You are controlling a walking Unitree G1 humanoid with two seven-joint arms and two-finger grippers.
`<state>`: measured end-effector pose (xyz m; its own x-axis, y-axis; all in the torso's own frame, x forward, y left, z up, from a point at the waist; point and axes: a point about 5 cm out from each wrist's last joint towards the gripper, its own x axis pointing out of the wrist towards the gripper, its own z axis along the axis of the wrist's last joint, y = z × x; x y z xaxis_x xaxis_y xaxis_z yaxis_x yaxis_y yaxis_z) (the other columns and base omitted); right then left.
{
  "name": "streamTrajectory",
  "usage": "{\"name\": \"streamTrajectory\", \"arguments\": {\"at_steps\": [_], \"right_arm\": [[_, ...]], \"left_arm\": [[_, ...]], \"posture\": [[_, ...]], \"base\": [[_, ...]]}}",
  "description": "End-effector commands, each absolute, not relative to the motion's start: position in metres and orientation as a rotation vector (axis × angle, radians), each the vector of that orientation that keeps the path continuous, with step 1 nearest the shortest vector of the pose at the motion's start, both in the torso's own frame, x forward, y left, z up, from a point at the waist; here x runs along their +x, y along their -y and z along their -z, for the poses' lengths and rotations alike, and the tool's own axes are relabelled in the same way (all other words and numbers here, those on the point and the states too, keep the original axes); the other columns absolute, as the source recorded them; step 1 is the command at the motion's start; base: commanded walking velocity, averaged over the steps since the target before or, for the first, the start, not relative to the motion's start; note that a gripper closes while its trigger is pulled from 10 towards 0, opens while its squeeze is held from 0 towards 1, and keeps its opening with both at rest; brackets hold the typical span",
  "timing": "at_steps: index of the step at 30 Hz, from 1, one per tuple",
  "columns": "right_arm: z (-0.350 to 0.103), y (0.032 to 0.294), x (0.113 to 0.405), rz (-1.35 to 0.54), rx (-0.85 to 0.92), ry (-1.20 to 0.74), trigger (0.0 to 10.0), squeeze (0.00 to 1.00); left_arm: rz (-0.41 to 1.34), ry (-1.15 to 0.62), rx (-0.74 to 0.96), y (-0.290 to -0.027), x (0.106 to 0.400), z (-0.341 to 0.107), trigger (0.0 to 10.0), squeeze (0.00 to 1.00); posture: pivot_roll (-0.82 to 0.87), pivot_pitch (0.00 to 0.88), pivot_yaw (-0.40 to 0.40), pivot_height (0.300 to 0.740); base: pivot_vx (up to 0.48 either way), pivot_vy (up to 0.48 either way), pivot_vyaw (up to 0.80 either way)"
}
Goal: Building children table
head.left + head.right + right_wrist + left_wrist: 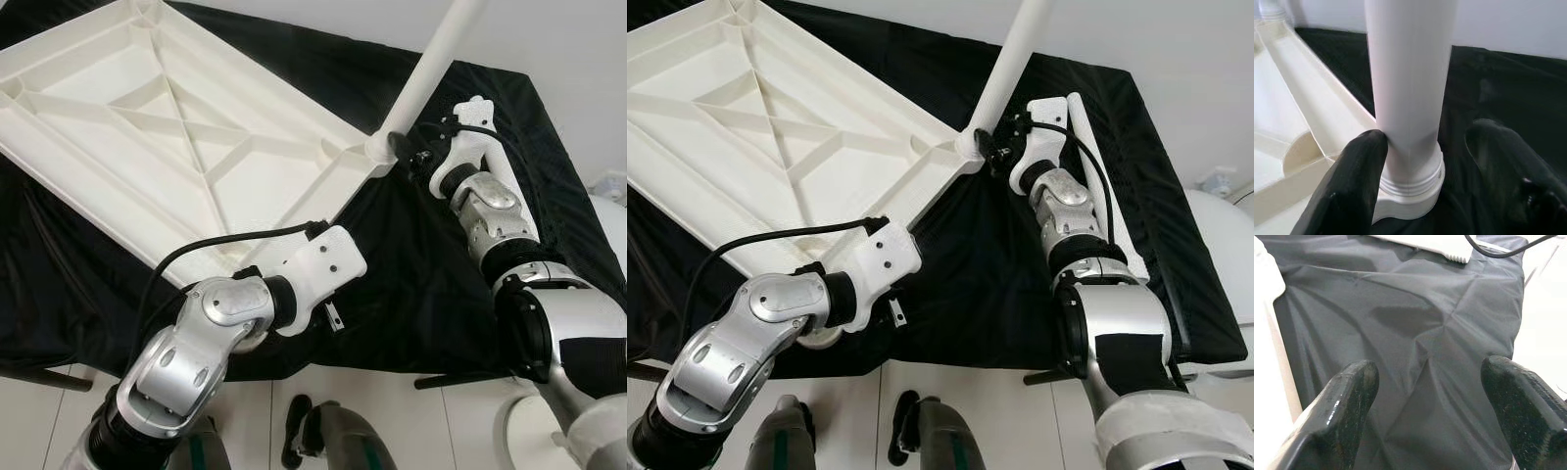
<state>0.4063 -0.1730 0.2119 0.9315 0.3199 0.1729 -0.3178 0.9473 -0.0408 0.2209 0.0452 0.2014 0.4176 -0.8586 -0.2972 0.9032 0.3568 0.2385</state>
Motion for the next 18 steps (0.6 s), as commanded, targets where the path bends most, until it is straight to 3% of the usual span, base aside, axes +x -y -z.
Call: {"name": "streamTrajectory", "arguments": {"at_steps": [1, 5, 6, 7, 12, 13, 15, 16, 18], "right_arm": [[-0.202, 0.179, 0.402, -0.319, 0.069, 0.187, 10.0, 0.00], [-0.197, 0.174, 0.398, -0.374, 0.147, 0.217, 10.0, 0.00], [-0.196, 0.173, 0.396, -0.395, 0.172, 0.236, 10.0, 0.05], [-0.196, 0.172, 0.394, -0.416, 0.203, 0.266, 10.0, 1.00], [-0.196, 0.172, 0.389, -0.432, 0.229, 0.318, 10.0, 1.00], [-0.196, 0.171, 0.386, -0.436, 0.228, 0.339, 10.0, 0.61], [-0.196, 0.171, 0.384, -0.440, 0.227, 0.353, 10.0, 0.61], [-0.195, 0.169, 0.378, -0.439, 0.224, 0.377, 10.0, 0.00], [-0.191, 0.166, 0.370, -0.438, 0.221, 0.389, 10.0, 0.00]], "left_arm": [[1.054, -0.112, 0.376, -0.044, 0.224, -0.204, 10.0, 0.00], [1.004, -0.127, 0.369, -0.047, 0.228, -0.203, 10.0, 0.00], [0.980, -0.131, 0.363, -0.048, 0.231, -0.202, 10.0, 0.00], [0.952, -0.134, 0.356, -0.049, 0.235, -0.202, 10.0, 0.00], [0.912, -0.133, 0.354, -0.051, 0.241, -0.202, 10.0, 0.00], [0.892, -0.136, 0.369, -0.053, 0.245, -0.200, 10.0, 0.00], [0.879, -0.138, 0.381, -0.055, 0.247, -0.199, 10.0, 0.00], [0.853, -0.130, 0.400, -0.059, 0.252, -0.199, 10.0, 0.00], [0.817, -0.132, 0.395, -0.065, 0.259, -0.200, 10.0, 0.00]], "posture": [[0.13, 0.210, -0.154, 0.740], [0.13, 0.206, -0.141, 0.740], [0.12, 0.205, -0.136, 0.740], [0.12, 0.202, -0.131, 0.740], [0.12, 0.198, -0.125, 0.740], [0.11, 0.193, -0.123, 0.740], [0.11, 0.193, -0.123, 0.740], [0.11, 0.185, -0.123, 0.740], [0.10, 0.177, -0.122, 0.740]], "base": [[0.000, 0.000, 0.00], [0.000, 0.000, 0.00], [0.000, 0.000, 0.00], [0.000, 0.000, 0.00], [0.000, 0.000, 0.00], [0.000, 0.000, 0.00], [0.000, 0.000, 0.00], [0.000, 0.000, 0.00], [0.000, 0.000, 0.00]]}}
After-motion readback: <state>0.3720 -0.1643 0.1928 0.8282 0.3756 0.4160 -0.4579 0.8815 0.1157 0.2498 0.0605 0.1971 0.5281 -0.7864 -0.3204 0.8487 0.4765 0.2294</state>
